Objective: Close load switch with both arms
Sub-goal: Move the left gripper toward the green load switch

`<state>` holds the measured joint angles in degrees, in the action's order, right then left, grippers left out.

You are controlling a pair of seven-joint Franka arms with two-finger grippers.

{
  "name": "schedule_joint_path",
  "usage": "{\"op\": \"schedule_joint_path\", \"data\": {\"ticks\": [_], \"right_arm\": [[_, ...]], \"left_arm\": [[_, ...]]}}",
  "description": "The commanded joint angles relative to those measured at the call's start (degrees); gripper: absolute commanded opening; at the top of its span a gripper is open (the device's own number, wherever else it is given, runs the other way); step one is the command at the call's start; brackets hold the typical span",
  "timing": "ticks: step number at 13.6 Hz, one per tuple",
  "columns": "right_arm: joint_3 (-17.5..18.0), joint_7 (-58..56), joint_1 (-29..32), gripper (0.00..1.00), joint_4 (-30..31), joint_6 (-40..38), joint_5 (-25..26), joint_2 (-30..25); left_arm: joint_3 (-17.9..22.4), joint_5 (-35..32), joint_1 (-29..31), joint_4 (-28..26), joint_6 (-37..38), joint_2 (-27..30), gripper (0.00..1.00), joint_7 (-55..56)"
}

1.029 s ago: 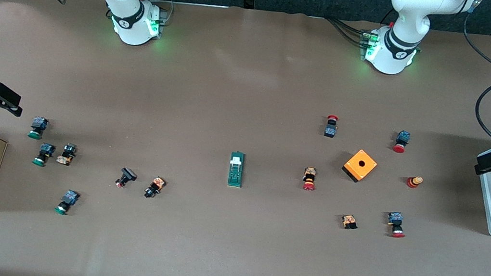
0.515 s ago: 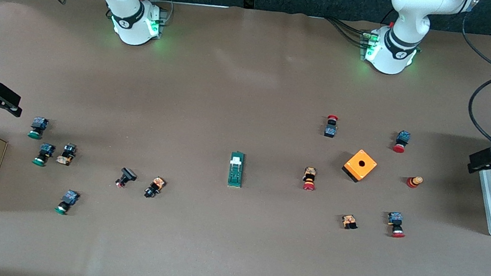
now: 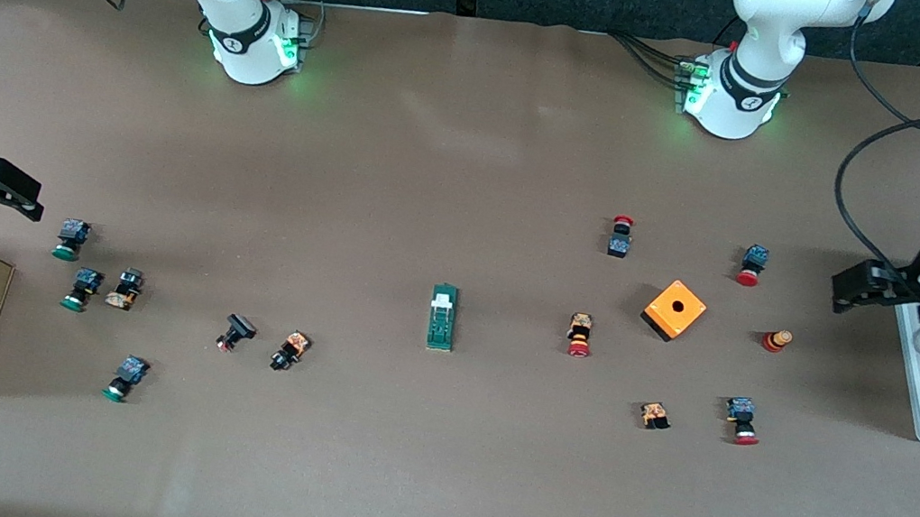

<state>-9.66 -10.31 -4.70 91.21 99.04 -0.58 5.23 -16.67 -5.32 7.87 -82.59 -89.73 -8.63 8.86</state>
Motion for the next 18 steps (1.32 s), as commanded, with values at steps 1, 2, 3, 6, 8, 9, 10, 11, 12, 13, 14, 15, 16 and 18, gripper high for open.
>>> {"op": "schedule_joint_path", "data": {"ticks": [1, 2, 3, 6, 8, 9, 10, 11, 12, 13, 14, 15, 16, 18], "right_arm": [[-0.1, -0.8, 0.4, 0.99, -0.2, 0.5, -0.2, 0.1], [-0.1, -0.8, 0.4, 0.99, -0.3, 0.5, -0.2, 0.1], [-0.1, -0.8, 0.4, 0.99, -0.2, 0.5, -0.2, 0.1], [-0.1, -0.8, 0.4, 0.99, -0.3, 0.5, -0.2, 0.1], [-0.1, -0.8, 0.4, 0.99, -0.3, 0.5, -0.1, 0.1], [-0.2, -0.8, 0.4, 0.99, -0.3, 0.6, -0.2, 0.2], [-0.2, -0.8, 0.5, 0.99, -0.3, 0.6, -0.2, 0.2], [-0.2, -0.8, 0.5, 0.99, -0.3, 0.6, -0.2, 0.1], [-0.3, -0.8, 0.5, 0.99, -0.3, 0.6, -0.1, 0.2], [-0.3, -0.9, 0.5, 0.99, -0.3, 0.5, 0.0, 0.1], [-0.4, -0.9, 0.5, 0.99, -0.2, 0.4, -0.1, 0.1], [-0.4, -0.8, 0.5, 0.99, -0.2, 0.4, 0.0, 0.2], [-0.4, -0.7, 0.5, 0.99, -0.2, 0.4, 0.0, 0.3], [-0.4, -0.5, 0.5, 0.99, -0.2, 0.3, 0.0, 0.3]], "left_arm": [[-3.5, -0.8, 0.0, 0.8, 1.5, 1.5, 1.0, 3.8], [-5.2, -0.9, 0.0, 0.9, 1.5, 1.2, 1.0, 3.8], [-6.1, -0.9, 0.0, 0.9, 1.4, 1.7, 1.0, 3.7], [-8.7, -3.4, -0.9, 0.3, 1.1, 0.2, 1.0, 3.6], [-9.3, -3.5, -2.8, 0.1, 1.4, 0.1, 1.0, 3.5], [-9.5, -3.6, -4.0, 0.2, 1.0, 0.1, 1.0, 3.6], [-9.4, -3.8, -5.4, 0.2, 0.7, 0.0, 1.0, 3.6], [-9.5, -3.7, -6.0, 0.2, 0.7, 0.0, 1.0, 3.1], [-9.6, -3.4, -6.3, 0.2, 1.0, -0.2, 1.0, 2.7], [-10.3, -3.4, -6.3, 0.2, 1.1, -0.8, 1.0, 1.8], [-11.1, -3.5, -6.2, 0.1, 1.0, -0.8, 1.0, 1.8], [-11.1, -3.3, -6.2, 0.2, 0.7, -0.9, 1.0, 1.8], [-11.2, -3.1, -6.2, 0.2, 0.6, -0.9, 1.0, 1.8], [-13.7, -3.6, -6.3, 0.3, -0.5, -2.3, 1.0, 2.3]]}}
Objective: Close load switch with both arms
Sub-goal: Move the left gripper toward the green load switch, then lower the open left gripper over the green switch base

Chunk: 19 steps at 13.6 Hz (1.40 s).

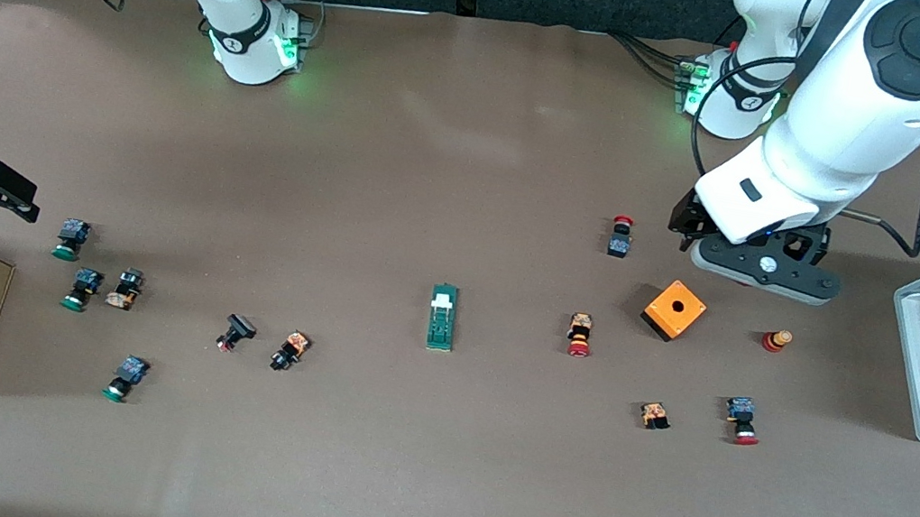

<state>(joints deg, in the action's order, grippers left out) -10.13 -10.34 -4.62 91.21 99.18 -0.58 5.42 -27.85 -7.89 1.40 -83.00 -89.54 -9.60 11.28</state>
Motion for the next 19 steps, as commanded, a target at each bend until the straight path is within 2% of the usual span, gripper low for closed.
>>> {"op": "schedule_joint_path", "data": {"ticks": [1, 4, 6, 8, 9, 13, 19], "right_arm": [[0.1, -0.5, 0.4, 0.99, -0.2, 0.0, 0.0, 0.1], [0.1, -0.5, 0.3, 0.99, -0.3, -0.1, 0.0, 0.1], [0.1, -0.5, 0.3, 0.99, -0.3, -0.1, 0.0, 0.1], [0.1, -0.5, 0.3, 0.99, -0.2, -0.2, 0.0, 0.2], [0.1, -0.5, 0.3, 0.99, -0.3, -0.1, 0.0, 0.2], [0.2, -0.8, 0.5, 0.99, -0.2, -0.1, 0.5, 0.6], [0.2, -1.1, 1.0, 0.99, -0.2, -0.3, 0.5, 0.6]], "left_arm": [[-3.9, -1.2, 0.2, 0.7, -2.4, -1.5, 1.0, 0.5], [-6.2, -1.9, 0.0, -0.1, -9.5, -2.4, 1.0, 7.5], [-7.3, -2.6, 0.0, -0.1, -12.1, -3.8, 1.0, 8.0], [-6.3, -3.4, -5.8, 0.6, -12.9, -4.5, 1.0, 9.9], [-5.1, -5.6, -7.4, 0.3, -15.4, -5.2, 1.0, 13.0], [-4.8, -14.7, -14.7, -2.9, -23.5, -7.9, 1.0, 28.9], [-5.0, -32.4, -24.1, -4.0, -25.7, -13.9, 1.0, 53.1]]}}
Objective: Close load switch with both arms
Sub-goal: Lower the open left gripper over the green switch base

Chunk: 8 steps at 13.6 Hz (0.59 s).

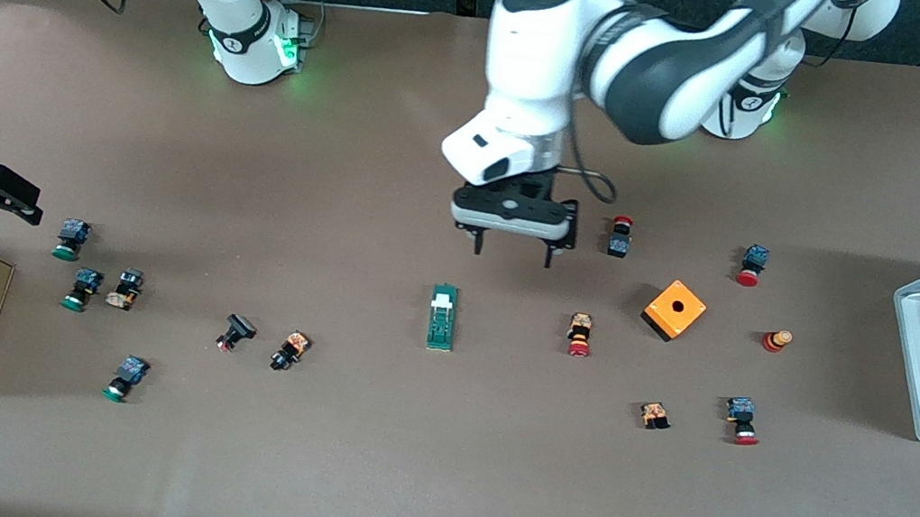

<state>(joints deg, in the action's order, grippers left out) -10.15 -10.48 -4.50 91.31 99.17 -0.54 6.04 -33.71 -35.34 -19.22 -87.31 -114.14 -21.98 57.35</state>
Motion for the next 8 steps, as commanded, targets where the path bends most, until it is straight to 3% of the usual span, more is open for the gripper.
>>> {"op": "schedule_joint_path", "data": {"ticks": [1, 8], "right_arm": [[0.2, -1.0, 0.9, 0.99, -0.3, -0.2, 0.4, -0.1], [0.2, -0.9, 1.1, 0.99, -0.3, 0.3, -0.2, 1.2]], "left_arm": [[0.8, -6.7, -4.7, 0.1, -2.5, -2.4, 1.0, 9.9], [0.8, -30.7, -11.1, -6.2, -7.3, -7.4, 1.0, 38.0]]}}
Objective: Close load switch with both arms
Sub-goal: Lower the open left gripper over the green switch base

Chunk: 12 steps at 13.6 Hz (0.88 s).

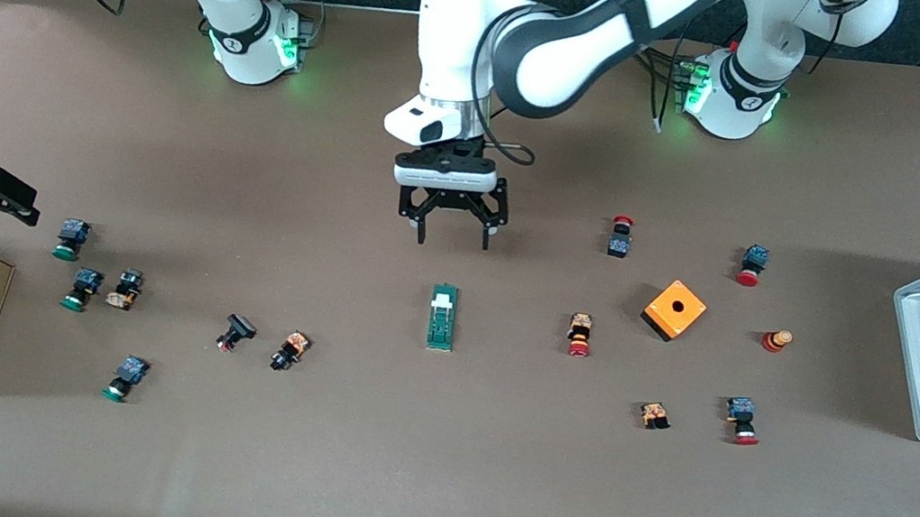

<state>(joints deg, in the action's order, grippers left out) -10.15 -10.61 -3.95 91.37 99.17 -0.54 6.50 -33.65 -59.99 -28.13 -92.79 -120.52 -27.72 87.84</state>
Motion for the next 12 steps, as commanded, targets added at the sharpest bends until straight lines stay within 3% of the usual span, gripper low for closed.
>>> {"op": "schedule_joint_path", "data": {"ticks": [1, 6, 12], "right_arm": [[0.2, -0.7, 0.6, 0.99, -0.5, 0.4, -0.3, 1.0], [0.2, -0.6, 0.5, 0.99, -0.5, 0.6, -1.6, 1.3], [0.2, 0.2, 0.6, 0.99, -0.4, 2.4, -4.3, 2.5]], "left_arm": [[0.8, -10.8, -3.1, -0.8, -0.9, -3.6, 1.0, 12.7], [0.8, -30.1, -4.4, -4.9, -0.3, -8.6, 1.0, 31.5], [0.9, -45.3, -5.2, -5.6, 6.5, -15.5, 1.0, 42.3]]}}
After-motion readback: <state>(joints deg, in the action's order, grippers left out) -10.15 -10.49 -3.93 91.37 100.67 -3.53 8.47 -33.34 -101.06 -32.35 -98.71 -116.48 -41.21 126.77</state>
